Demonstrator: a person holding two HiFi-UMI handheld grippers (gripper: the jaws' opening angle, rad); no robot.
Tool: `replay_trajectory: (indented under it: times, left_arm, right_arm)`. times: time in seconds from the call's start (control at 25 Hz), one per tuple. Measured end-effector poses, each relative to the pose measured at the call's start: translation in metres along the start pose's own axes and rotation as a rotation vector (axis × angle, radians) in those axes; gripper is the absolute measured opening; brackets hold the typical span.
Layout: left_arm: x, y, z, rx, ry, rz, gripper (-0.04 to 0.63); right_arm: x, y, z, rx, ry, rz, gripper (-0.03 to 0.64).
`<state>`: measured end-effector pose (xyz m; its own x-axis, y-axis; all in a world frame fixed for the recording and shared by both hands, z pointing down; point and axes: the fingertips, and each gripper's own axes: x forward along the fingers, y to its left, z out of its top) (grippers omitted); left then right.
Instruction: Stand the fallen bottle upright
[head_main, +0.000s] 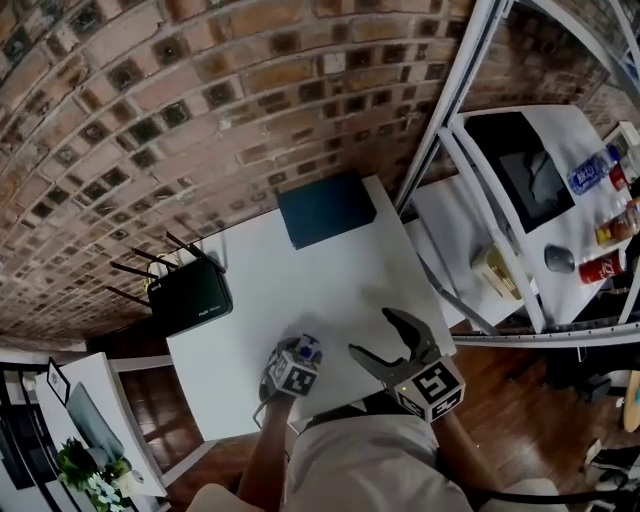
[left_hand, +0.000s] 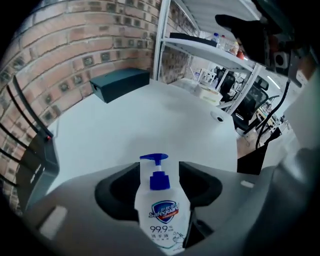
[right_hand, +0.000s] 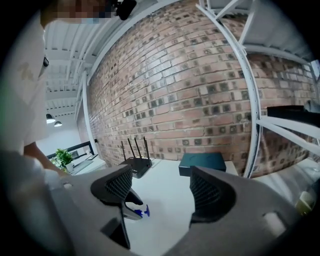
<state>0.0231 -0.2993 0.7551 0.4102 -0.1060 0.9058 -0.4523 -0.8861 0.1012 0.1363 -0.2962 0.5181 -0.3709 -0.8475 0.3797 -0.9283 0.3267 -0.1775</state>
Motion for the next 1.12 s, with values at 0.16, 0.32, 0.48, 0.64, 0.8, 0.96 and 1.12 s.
replay_trajectory:
  times: [0.16, 0.32, 0.48, 0.64, 0.8, 0.96, 1.12]
  left_arm:
    - [0.015, -0.002, -0.003, 0.019, 0.053, 0.0, 0.238]
    - [0.025, -0.003, -0.003, 0.031, 0.084, 0.002, 0.164]
    - [0.029, -0.002, -0.001, 0.059, 0.088, 0.031, 0.159]
    - [0.024, 0.008, 0.002, 0.041, 0.053, 0.112, 0.135]
    - [0.006, 0.017, 0.013, -0.004, -0.025, 0.157, 0.133]
    - [-0.02, 0.034, 0.027, -0.063, -0.125, 0.202, 0.129]
    - [-0.052, 0.049, 0.035, -0.151, -0.221, 0.219, 0.089]
  right_arm:
    - [-0.007, -0.012, 0.0, 0.005, -0.003, -0.027, 0.345]
    - [-0.009, -0.018, 0.003, 0.002, -0.013, -0.038, 0.345]
    - [-0.012, -0.017, 0.007, 0.006, -0.04, -0.046, 0.345]
    - [-0.011, -0.011, 0.017, 0.008, -0.078, -0.033, 0.345]
    - [-0.01, -0.006, 0.017, 0.015, -0.087, -0.011, 0.345]
    - [-0.007, 0.0, 0.027, 0.018, -0.108, 0.004, 0.345]
    - [0.001, 0.01, 0.03, -0.005, -0.103, 0.031, 0.345]
